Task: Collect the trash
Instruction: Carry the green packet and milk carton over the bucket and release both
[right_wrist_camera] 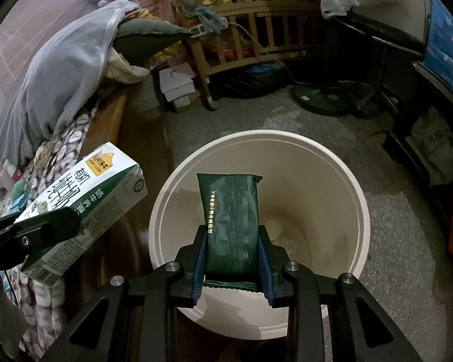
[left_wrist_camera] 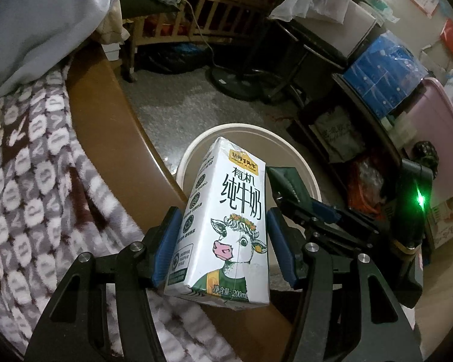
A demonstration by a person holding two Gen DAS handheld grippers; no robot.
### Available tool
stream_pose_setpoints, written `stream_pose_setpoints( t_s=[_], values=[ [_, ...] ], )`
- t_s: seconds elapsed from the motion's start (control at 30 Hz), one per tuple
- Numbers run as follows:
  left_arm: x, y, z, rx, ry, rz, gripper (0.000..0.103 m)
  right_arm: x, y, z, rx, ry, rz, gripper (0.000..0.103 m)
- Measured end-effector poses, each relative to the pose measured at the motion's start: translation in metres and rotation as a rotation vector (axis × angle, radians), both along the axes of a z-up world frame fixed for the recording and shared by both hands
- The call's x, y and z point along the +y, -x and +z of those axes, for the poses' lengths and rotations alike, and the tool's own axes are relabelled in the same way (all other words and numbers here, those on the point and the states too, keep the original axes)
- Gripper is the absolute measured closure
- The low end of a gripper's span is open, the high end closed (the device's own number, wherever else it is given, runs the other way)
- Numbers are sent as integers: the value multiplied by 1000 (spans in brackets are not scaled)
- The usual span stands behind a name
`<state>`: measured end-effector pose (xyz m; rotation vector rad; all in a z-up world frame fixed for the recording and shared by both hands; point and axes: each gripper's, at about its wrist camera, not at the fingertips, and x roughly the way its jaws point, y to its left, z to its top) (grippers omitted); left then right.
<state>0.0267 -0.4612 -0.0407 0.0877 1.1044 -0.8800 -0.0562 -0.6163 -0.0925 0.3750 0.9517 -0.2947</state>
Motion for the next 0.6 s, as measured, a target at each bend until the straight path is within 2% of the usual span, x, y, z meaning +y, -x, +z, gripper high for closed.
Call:
stream_pose_setpoints(
  t_s=[0.6],
  values=[
    [-4,-3,-5,18,17,-13,46,-3,-3,-4,12,-5,-28,74]
  ],
)
